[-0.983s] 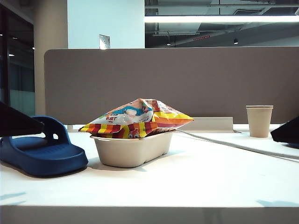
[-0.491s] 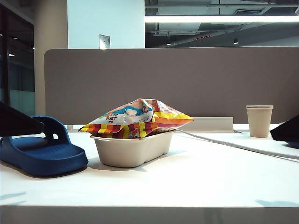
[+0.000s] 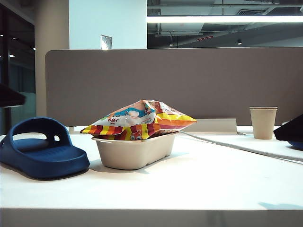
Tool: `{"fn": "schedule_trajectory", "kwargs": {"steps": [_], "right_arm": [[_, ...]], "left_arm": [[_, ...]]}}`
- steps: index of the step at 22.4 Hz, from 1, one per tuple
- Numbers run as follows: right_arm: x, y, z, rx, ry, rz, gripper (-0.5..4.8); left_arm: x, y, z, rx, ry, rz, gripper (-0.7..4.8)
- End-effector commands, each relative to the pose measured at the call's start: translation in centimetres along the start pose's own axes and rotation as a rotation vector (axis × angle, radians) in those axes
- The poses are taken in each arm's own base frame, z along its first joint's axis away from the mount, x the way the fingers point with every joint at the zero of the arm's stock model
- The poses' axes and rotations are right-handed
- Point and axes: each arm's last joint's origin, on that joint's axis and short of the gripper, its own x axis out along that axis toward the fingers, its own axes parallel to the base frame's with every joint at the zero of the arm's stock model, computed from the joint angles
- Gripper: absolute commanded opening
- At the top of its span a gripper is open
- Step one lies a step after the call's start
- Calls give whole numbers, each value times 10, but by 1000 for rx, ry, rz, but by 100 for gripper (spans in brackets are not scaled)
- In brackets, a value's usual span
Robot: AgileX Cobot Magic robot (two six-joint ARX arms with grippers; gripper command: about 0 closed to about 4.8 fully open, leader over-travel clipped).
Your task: Pick up a bag of chips and put them in the box.
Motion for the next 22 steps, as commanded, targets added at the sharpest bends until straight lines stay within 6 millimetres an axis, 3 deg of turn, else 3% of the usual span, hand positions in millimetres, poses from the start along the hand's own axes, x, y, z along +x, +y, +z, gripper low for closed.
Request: {"fn": "schedule_trajectory", "kwargs": {"steps": [1,11,22], "right_arm": [[0,0,2,6,-23,0,0],[-1,-17,3,56,-45,-150,0],[-11,-51,3,148,-81,-475,0]], "left_arm": [[-6,10,5,3,-55,105,111],[-20,28,10,17,-134,317,111],[-24,28,13,34,-176,343,111]]}}
